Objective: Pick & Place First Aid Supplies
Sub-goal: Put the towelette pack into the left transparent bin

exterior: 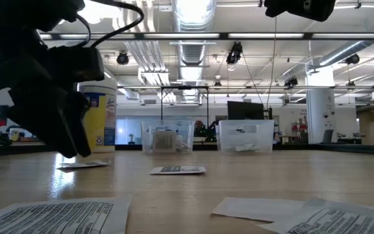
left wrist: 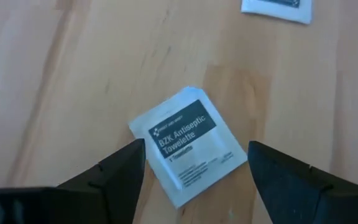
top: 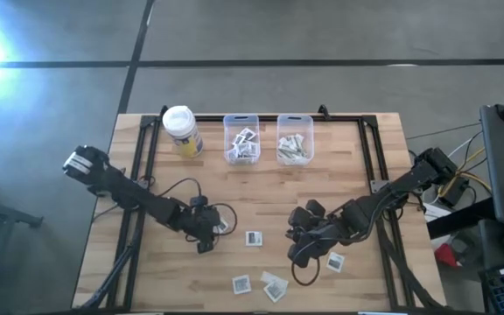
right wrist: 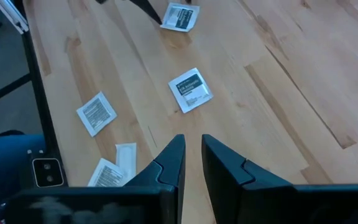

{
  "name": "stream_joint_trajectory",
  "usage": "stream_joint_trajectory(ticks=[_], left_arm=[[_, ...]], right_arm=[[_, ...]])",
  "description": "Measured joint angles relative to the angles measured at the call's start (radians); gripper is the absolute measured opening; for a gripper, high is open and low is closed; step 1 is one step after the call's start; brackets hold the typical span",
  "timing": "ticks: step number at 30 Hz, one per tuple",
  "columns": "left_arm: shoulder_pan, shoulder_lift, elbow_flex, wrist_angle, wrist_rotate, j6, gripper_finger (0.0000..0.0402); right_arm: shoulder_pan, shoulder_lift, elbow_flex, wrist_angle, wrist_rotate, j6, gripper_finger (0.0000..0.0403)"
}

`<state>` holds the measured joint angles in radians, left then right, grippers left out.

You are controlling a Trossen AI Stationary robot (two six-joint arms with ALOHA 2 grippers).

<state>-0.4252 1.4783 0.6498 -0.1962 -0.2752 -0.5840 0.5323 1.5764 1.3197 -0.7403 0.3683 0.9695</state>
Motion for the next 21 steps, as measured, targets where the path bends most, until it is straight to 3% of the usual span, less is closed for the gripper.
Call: stream_joint_trajectory(ticks=[14, 21], left_arm=[[0.006, 0.088, 0.003, 0.001, -0.04, -0.14, 0.0274], [0.008, 0.088, 0.002, -0.011, -0.041, -0.143, 0.0237]], right_arm=[[0.0, 0.0, 0.0, 0.019, -0.001, -0.003, 0.0052], [0.0, 0.0, 0.0, 0.021, -0.001, -0.002, 0.0052]])
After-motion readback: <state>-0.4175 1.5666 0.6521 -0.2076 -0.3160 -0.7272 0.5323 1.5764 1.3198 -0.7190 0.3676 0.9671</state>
